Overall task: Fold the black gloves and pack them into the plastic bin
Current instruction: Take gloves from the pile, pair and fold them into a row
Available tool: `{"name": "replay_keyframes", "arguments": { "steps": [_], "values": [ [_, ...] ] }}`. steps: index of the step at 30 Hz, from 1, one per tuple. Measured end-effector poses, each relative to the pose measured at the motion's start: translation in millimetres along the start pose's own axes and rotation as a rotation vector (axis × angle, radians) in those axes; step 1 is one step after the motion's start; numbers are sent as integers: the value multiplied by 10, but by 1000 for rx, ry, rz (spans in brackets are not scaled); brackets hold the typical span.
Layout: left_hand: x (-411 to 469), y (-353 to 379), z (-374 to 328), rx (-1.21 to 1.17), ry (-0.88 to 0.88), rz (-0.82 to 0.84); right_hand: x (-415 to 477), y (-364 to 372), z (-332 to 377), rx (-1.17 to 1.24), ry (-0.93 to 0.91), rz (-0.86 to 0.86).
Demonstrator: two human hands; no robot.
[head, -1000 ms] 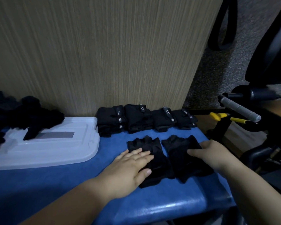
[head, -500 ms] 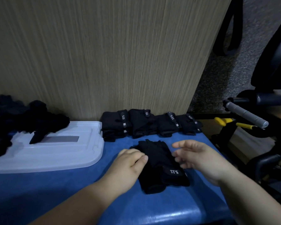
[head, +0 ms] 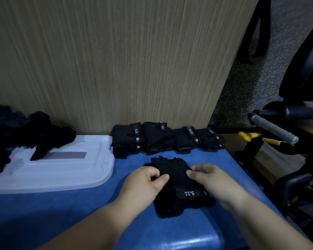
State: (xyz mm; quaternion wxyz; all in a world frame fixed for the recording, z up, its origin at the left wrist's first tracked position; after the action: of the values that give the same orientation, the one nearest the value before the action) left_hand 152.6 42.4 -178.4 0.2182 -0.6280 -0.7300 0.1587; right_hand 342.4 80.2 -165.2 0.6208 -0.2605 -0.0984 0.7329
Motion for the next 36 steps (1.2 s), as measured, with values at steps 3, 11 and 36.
{"name": "replay_keyframes", "arguments": {
  "steps": [3,11,36],
  "values": [
    [-16,-5,-3,-79,-16,-3,-22,19,57,133,-56,9],
    [-80,-103,-26,-240,-93,-48,-61,93,142,17,-253,-30],
    [-221,-186,20,325,156,-15,66,238,46,-176,-330,-42]
  ]
}}
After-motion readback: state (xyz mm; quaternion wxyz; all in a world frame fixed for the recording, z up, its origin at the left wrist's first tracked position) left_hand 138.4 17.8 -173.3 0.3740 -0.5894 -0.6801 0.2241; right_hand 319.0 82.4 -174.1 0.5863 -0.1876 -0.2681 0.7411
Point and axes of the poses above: each hand's wrist, its own x-axis towards the middle knuckle, its own y-axis out of the palm, z = x × y, the point moved 2 cm from there along x, towards the middle knuckle, and after that the axes turned 9 degrees about -x, right-handed, at the moved point
